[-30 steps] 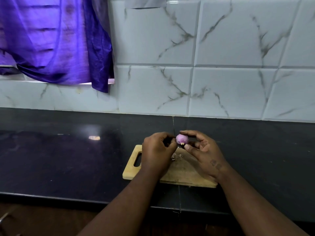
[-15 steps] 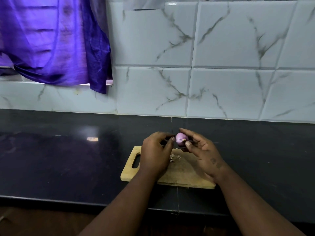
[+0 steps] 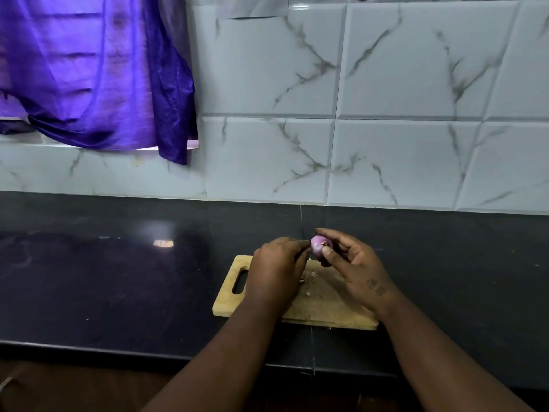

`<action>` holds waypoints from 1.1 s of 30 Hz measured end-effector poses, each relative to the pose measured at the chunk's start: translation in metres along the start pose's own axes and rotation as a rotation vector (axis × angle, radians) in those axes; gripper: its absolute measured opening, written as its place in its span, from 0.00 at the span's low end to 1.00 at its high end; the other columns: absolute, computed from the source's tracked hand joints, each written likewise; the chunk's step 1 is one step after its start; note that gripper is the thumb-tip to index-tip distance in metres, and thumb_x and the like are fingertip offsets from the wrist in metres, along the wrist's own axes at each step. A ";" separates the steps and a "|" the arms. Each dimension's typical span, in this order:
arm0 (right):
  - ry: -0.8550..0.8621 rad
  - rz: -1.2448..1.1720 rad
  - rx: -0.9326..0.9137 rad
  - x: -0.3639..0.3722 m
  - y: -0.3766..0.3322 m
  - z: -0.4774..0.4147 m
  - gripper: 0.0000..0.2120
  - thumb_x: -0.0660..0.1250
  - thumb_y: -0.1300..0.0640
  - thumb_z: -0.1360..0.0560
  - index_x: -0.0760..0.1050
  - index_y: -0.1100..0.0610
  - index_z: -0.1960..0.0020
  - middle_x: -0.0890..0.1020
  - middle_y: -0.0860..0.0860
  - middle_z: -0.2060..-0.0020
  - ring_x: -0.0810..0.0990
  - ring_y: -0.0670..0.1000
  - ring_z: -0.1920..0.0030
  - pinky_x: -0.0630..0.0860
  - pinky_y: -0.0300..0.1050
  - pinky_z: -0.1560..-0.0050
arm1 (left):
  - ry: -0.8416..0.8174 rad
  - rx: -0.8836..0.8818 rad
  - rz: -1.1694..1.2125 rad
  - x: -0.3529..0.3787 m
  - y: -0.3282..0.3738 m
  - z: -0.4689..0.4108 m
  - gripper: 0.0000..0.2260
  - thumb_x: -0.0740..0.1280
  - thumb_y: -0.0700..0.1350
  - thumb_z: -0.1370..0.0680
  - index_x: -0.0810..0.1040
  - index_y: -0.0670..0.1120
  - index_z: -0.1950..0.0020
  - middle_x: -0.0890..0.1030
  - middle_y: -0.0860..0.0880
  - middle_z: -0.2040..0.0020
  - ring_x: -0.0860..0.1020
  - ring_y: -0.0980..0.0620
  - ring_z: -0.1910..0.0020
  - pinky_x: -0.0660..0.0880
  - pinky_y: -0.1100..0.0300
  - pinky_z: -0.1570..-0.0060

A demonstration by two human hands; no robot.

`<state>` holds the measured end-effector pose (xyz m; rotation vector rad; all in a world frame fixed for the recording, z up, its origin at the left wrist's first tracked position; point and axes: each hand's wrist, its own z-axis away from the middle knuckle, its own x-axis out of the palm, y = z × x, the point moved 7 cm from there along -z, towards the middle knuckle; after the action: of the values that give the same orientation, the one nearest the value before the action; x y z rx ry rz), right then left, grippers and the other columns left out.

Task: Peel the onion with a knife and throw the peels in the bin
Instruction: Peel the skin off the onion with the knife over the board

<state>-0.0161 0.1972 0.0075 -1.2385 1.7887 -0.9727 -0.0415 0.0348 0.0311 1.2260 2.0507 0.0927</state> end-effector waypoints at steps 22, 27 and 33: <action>-0.014 -0.016 -0.020 0.000 0.000 -0.002 0.16 0.68 0.62 0.19 0.79 0.53 0.32 0.85 0.53 0.39 0.85 0.51 0.40 0.82 0.41 0.45 | 0.087 -0.106 0.216 -0.003 -0.009 0.001 0.04 0.75 0.46 0.21 0.89 0.51 0.48 0.88 0.55 0.55 0.84 0.59 0.56 0.83 0.53 0.54; -0.033 -0.017 -0.028 0.001 0.001 -0.002 0.16 0.68 0.63 0.19 0.80 0.52 0.33 0.85 0.53 0.39 0.85 0.53 0.40 0.82 0.42 0.44 | 0.100 -0.128 0.242 -0.001 -0.014 0.000 0.03 0.74 0.44 0.22 0.88 0.50 0.50 0.88 0.55 0.56 0.84 0.58 0.57 0.83 0.52 0.55; -0.047 -0.012 -0.021 0.002 0.002 -0.001 0.15 0.68 0.62 0.19 0.80 0.53 0.33 0.85 0.53 0.40 0.85 0.51 0.39 0.82 0.40 0.45 | 0.055 -0.035 -0.005 -0.001 0.001 0.002 0.14 0.62 0.59 0.21 0.79 0.50 0.51 0.80 0.55 0.56 0.78 0.55 0.61 0.79 0.52 0.62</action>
<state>-0.0186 0.1960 0.0061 -1.2761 1.7606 -0.9264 -0.0393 0.0343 0.0305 1.2095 2.0902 0.1605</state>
